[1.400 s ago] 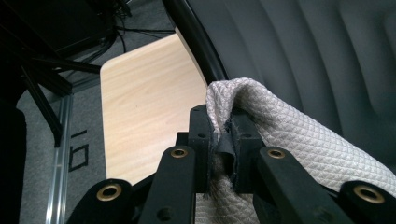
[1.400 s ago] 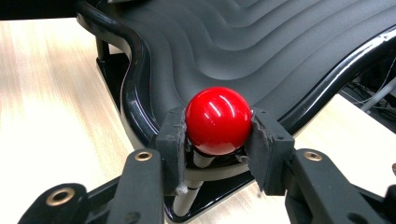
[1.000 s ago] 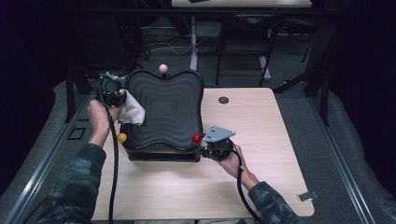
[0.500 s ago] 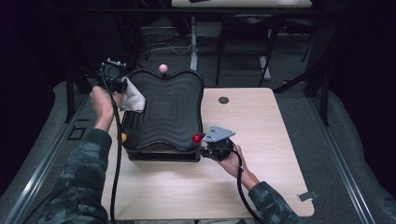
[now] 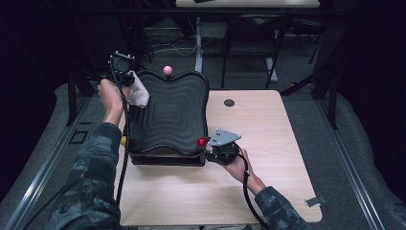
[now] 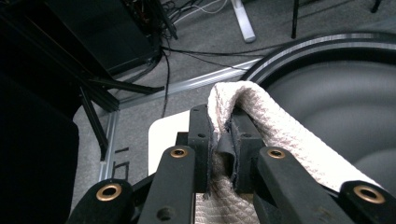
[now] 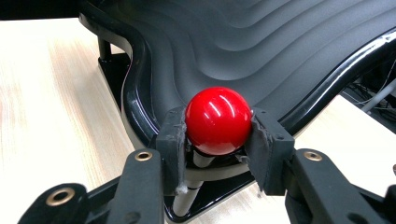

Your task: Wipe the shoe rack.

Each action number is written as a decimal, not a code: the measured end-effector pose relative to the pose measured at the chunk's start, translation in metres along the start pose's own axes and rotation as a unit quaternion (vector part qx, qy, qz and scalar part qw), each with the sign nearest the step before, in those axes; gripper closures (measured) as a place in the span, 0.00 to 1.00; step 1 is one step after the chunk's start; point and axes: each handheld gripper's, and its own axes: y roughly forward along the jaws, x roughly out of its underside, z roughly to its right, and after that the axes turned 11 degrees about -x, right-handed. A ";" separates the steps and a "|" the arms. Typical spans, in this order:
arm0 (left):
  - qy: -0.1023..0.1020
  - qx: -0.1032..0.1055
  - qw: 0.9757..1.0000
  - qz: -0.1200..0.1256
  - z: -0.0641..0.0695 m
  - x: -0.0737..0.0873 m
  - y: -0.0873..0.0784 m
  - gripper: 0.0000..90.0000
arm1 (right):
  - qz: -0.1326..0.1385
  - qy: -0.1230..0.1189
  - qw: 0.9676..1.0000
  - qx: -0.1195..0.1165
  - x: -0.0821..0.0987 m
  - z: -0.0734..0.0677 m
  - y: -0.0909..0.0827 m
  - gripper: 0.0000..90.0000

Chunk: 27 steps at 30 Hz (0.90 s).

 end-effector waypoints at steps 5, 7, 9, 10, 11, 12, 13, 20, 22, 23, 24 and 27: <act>0.008 -0.014 1.000 0.008 0.007 -0.009 0.002 0.91 | 0.001 0.000 1.000 -0.001 0.000 0.000 0.000 0.67; 0.008 -0.014 1.000 0.009 0.008 -0.012 0.003 0.91 | 0.000 -0.001 1.000 0.000 0.000 0.000 0.000 0.67; 0.009 -0.014 1.000 0.011 0.010 -0.016 0.003 0.91 | 0.000 -0.001 1.000 0.000 0.000 0.000 0.000 0.67; 0.015 -0.016 1.000 0.013 0.012 -0.017 0.002 0.91 | 0.000 -0.001 1.000 0.000 0.000 0.000 0.000 0.67; 0.020 -0.019 1.000 0.014 0.014 -0.018 0.003 0.91 | 0.000 -0.002 1.000 0.000 0.000 0.000 0.000 0.67; 0.025 -0.021 0.999 0.016 0.016 -0.019 0.002 0.91 | 0.000 -0.001 1.000 -0.001 0.000 0.000 0.000 0.67; 0.026 -0.021 0.999 0.019 0.018 -0.020 0.002 0.91 | 0.000 -0.001 1.000 -0.001 0.000 0.000 0.000 0.67; 0.039 -0.005 0.999 0.026 0.027 -0.028 -0.001 0.91 | 0.000 0.000 1.000 0.000 0.000 0.000 0.000 0.67; 0.043 0.003 0.999 0.029 0.032 -0.031 -0.003 0.91 | -0.003 0.000 1.000 0.001 0.000 -0.001 0.000 0.67; 0.046 0.006 0.998 0.030 0.035 -0.033 -0.005 0.91 | -0.003 0.000 1.000 0.001 0.000 0.000 0.000 0.67; 0.046 0.013 0.998 0.033 0.038 -0.034 -0.006 0.91 | -0.003 0.000 1.000 0.000 0.000 0.000 0.000 0.67; 0.054 0.031 0.997 0.043 0.049 -0.040 -0.011 0.91 | -0.001 0.000 1.000 -0.002 0.000 0.000 0.000 0.67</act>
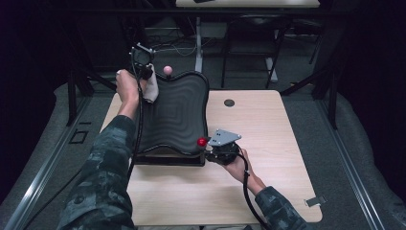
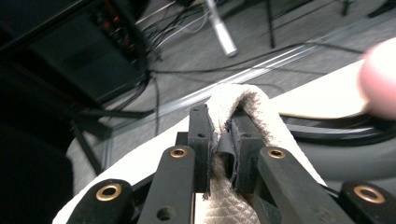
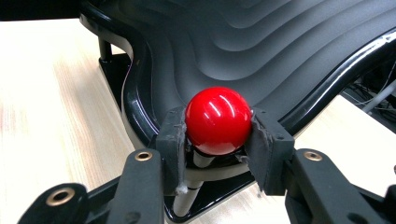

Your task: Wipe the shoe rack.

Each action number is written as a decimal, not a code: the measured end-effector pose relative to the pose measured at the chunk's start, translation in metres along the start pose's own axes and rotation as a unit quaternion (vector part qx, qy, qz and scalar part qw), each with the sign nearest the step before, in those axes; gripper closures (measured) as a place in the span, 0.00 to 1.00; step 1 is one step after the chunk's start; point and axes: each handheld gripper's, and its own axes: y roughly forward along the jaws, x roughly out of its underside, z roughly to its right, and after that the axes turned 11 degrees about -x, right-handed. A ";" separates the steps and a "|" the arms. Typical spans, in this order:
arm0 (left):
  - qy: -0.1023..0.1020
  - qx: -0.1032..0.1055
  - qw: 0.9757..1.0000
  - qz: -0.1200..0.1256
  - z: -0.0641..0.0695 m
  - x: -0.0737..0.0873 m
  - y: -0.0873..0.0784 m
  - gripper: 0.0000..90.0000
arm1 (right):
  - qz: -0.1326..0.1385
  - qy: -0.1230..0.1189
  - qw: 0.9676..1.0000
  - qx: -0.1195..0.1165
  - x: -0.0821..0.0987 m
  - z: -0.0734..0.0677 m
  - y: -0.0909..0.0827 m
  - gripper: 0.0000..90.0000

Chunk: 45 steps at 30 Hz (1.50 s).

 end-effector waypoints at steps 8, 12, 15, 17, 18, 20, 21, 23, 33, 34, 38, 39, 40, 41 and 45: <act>-0.008 0.043 0.999 0.010 0.019 -0.003 -0.007 0.91 | -0.003 0.000 1.000 0.003 0.000 0.000 0.000 0.67; -0.011 0.054 0.998 0.011 0.020 0.001 -0.009 0.91 | 0.000 -0.001 1.000 0.003 0.000 0.000 0.000 0.67; -0.008 0.064 0.998 0.011 0.020 0.006 -0.012 0.91 | 0.000 0.000 1.000 0.003 0.000 -0.001 0.000 0.67; -0.010 0.071 0.997 0.021 0.018 0.011 -0.016 0.92 | -0.003 0.000 1.000 0.002 0.000 0.000 0.000 0.67; -0.004 0.071 0.997 0.024 0.018 0.013 -0.018 0.92 | -0.003 -0.001 1.000 0.003 0.000 0.000 0.000 0.67; -0.009 0.083 0.996 0.030 0.016 0.019 -0.023 0.92 | -0.001 0.000 1.000 0.002 0.000 0.000 0.000 0.67; -0.007 0.083 0.996 0.033 0.015 0.022 -0.026 0.92 | 0.000 0.001 1.000 0.002 0.000 -0.001 0.000 0.67; -0.010 0.089 0.995 0.040 0.012 0.027 -0.032 0.92 | -0.001 0.001 1.000 0.002 0.000 -0.001 0.000 0.67; -0.041 0.120 0.989 0.072 -0.016 0.059 -0.083 0.92 | -0.001 0.002 1.000 0.004 -0.001 -0.001 0.000 0.67; -0.040 0.124 0.989 0.075 -0.018 0.064 -0.089 0.92 | -0.001 0.002 1.000 0.003 -0.001 -0.001 0.000 0.67; -0.039 0.133 0.987 0.083 -0.025 0.080 -0.111 0.92 | -0.003 0.002 1.000 0.005 -0.001 -0.002 0.000 0.67; -0.041 0.135 0.986 0.086 -0.026 0.084 -0.116 0.92 | -0.003 0.003 1.000 0.006 -0.001 -0.002 0.000 0.67; -0.042 0.137 0.986 0.088 -0.028 0.088 -0.121 0.92 | -0.002 0.004 1.000 0.006 -0.001 -0.002 0.001 0.67; -0.044 0.139 0.985 0.090 -0.030 0.093 -0.126 0.92 | -0.002 0.004 1.000 0.006 -0.001 -0.002 0.001 0.67; -0.047 0.137 0.985 0.090 -0.037 0.111 -0.144 0.92 | -0.002 0.004 1.000 0.007 -0.001 -0.002 0.001 0.67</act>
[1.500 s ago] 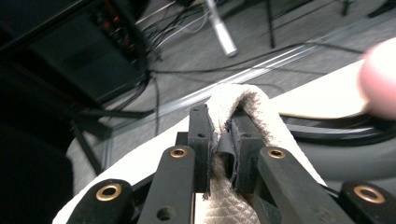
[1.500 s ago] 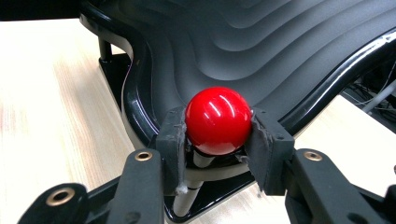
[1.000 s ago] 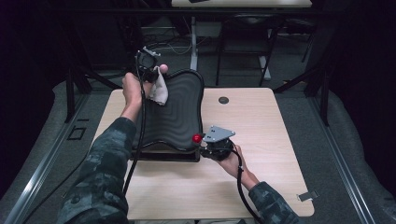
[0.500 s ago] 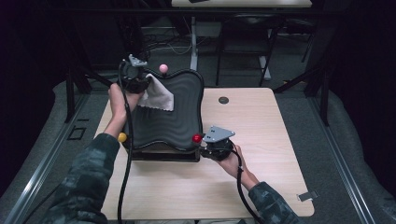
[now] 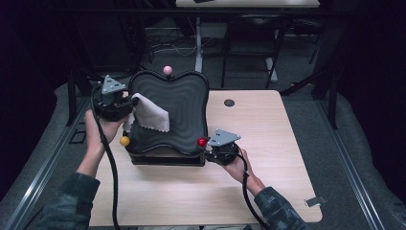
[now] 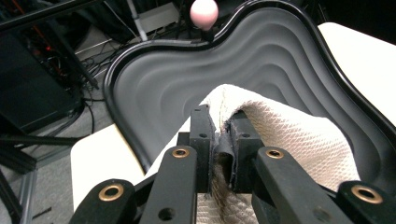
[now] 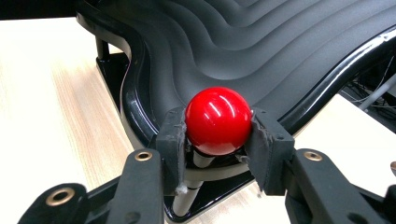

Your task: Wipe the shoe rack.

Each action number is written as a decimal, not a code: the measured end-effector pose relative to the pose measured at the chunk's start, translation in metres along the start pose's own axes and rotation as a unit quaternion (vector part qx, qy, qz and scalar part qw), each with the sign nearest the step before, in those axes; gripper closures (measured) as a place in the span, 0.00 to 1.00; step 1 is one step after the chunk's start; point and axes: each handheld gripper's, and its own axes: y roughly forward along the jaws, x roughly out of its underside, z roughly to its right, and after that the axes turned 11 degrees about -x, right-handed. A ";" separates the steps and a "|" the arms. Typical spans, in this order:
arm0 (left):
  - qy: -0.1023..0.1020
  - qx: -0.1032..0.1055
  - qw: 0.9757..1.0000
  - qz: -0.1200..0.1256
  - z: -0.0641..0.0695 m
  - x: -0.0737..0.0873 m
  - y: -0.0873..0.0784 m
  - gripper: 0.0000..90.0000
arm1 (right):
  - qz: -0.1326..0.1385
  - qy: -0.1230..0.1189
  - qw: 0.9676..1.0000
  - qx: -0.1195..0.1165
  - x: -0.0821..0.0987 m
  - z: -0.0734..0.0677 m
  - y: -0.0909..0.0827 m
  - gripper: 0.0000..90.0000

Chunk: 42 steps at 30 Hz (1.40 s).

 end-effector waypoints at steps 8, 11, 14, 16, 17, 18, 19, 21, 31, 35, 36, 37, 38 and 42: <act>-0.011 -0.025 0.999 -0.019 -0.015 0.035 -0.032 0.92 | 0.000 0.000 1.000 0.000 0.000 0.000 0.000 0.67; -0.013 -0.023 0.998 -0.048 -0.017 0.054 -0.026 0.91 | 0.000 0.000 1.000 0.000 0.000 0.000 0.000 0.67; -0.017 -0.017 0.997 -0.075 -0.013 0.073 -0.013 0.91 | 0.000 0.000 1.000 0.001 0.000 0.000 0.000 0.67; -0.019 -0.012 0.996 -0.088 -0.009 0.084 -0.004 0.91 | 0.001 0.001 1.000 0.000 0.000 0.000 0.000 0.67; -0.019 -0.018 0.995 -0.092 -0.006 0.090 0.001 0.90 | 0.000 0.000 1.000 0.001 0.000 0.000 0.000 0.67; -0.018 -0.019 0.995 -0.095 -0.005 0.093 0.003 0.90 | 0.000 0.000 1.000 0.000 0.000 0.000 0.000 0.67; -0.019 -0.018 0.995 -0.098 -0.003 0.096 0.006 0.90 | 0.001 0.000 1.000 0.000 0.000 0.000 0.000 0.67; -0.010 -0.028 0.995 -0.097 -0.001 0.097 0.009 0.90 | 0.001 0.000 1.000 0.000 0.000 0.000 0.000 0.67; 0.007 -0.074 0.992 -0.099 -0.003 0.100 0.019 0.91 | -0.001 -0.001 1.000 0.001 0.000 0.000 0.000 0.67; 0.003 -0.088 0.990 -0.111 -0.011 0.106 0.028 0.92 | -0.004 -0.002 1.000 0.000 0.000 0.000 0.000 0.67; 0.003 -0.092 0.990 -0.111 -0.013 0.108 0.028 0.92 | -0.001 -0.002 1.000 0.001 0.000 0.000 0.000 0.67; 0.003 -0.093 0.989 -0.113 -0.014 0.109 0.029 0.92 | -0.001 -0.002 1.000 0.001 0.000 0.000 0.000 0.67; 0.009 -0.102 0.988 -0.114 -0.015 0.109 0.028 0.92 | -0.001 -0.002 1.000 0.001 0.000 0.000 0.000 0.67; 0.012 -0.129 0.985 -0.117 -0.023 0.115 0.028 0.92 | -0.002 -0.002 1.000 0.002 0.000 0.000 0.000 0.67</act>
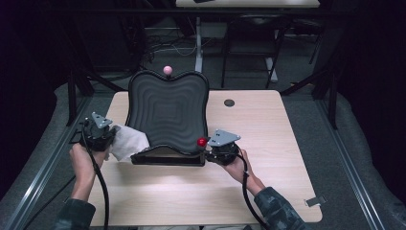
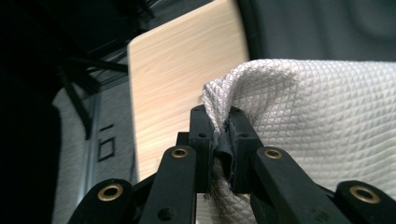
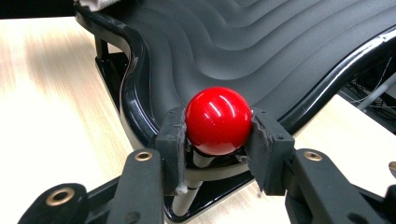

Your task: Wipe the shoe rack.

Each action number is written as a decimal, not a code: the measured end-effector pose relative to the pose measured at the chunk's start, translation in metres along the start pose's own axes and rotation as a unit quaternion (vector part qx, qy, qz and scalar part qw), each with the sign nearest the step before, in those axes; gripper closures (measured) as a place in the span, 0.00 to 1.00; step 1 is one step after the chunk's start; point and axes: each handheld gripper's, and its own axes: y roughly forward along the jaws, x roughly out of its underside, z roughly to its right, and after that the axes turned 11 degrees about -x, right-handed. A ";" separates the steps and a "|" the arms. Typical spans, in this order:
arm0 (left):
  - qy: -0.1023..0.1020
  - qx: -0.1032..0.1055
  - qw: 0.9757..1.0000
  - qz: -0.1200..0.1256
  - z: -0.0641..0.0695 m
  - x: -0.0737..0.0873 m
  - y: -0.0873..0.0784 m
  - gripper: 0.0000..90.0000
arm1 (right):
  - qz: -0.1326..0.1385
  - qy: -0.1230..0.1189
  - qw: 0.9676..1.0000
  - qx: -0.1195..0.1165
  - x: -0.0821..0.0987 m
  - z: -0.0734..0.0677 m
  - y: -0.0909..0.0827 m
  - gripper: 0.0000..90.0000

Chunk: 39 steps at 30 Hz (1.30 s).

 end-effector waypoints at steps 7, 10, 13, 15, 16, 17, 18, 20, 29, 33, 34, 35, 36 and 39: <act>-0.041 0.048 0.998 0.030 -0.004 0.002 -0.007 0.92 | 0.001 0.000 1.000 -0.001 0.000 0.000 0.000 0.67; -0.039 0.071 0.996 0.039 0.003 -0.002 -0.011 0.92 | 0.000 0.000 1.000 -0.001 0.000 0.000 0.000 0.67; -0.031 0.081 0.995 0.042 0.010 -0.004 -0.015 0.92 | 0.002 0.000 1.000 -0.001 0.000 0.000 0.000 0.67; -0.026 0.080 0.995 0.045 0.014 -0.005 -0.016 0.92 | 0.000 -0.001 1.000 -0.001 0.000 0.000 0.000 0.67; -0.026 0.081 0.995 0.047 0.015 -0.005 -0.017 0.92 | 0.000 -0.001 1.000 -0.001 0.000 0.000 0.000 0.67; -0.027 0.080 0.995 0.049 0.015 -0.005 -0.018 0.92 | 0.001 -0.001 1.000 -0.001 0.000 0.000 0.000 0.67; -0.030 0.085 0.995 0.050 0.016 -0.004 -0.020 0.92 | 0.001 -0.001 1.000 -0.001 0.000 0.000 0.000 0.67; -0.024 0.088 0.994 0.053 0.018 -0.004 -0.024 0.92 | 0.001 -0.001 1.000 -0.001 0.000 0.000 0.000 0.67; -0.008 0.095 0.993 0.072 0.040 0.000 -0.035 0.92 | 0.000 -0.001 1.000 0.000 0.000 0.000 0.000 0.67; 0.015 0.089 0.993 0.070 0.061 0.008 -0.035 0.92 | 0.000 -0.001 1.000 -0.001 0.000 0.000 0.000 0.67; 0.017 0.090 0.994 0.065 0.065 0.011 -0.034 0.92 | 0.000 -0.001 1.000 0.000 0.000 0.000 0.000 0.67; 0.025 0.086 0.994 0.062 0.068 0.014 -0.032 0.92 | 0.001 -0.001 1.000 0.000 0.000 0.000 0.000 0.67; 0.023 0.080 0.994 0.064 0.071 0.016 -0.031 0.92 | 0.000 -0.001 1.000 0.000 0.000 0.000 0.000 0.67; 0.008 0.074 0.995 0.066 0.071 0.019 -0.027 0.92 | 0.000 -0.001 1.000 -0.001 0.000 0.000 0.000 0.67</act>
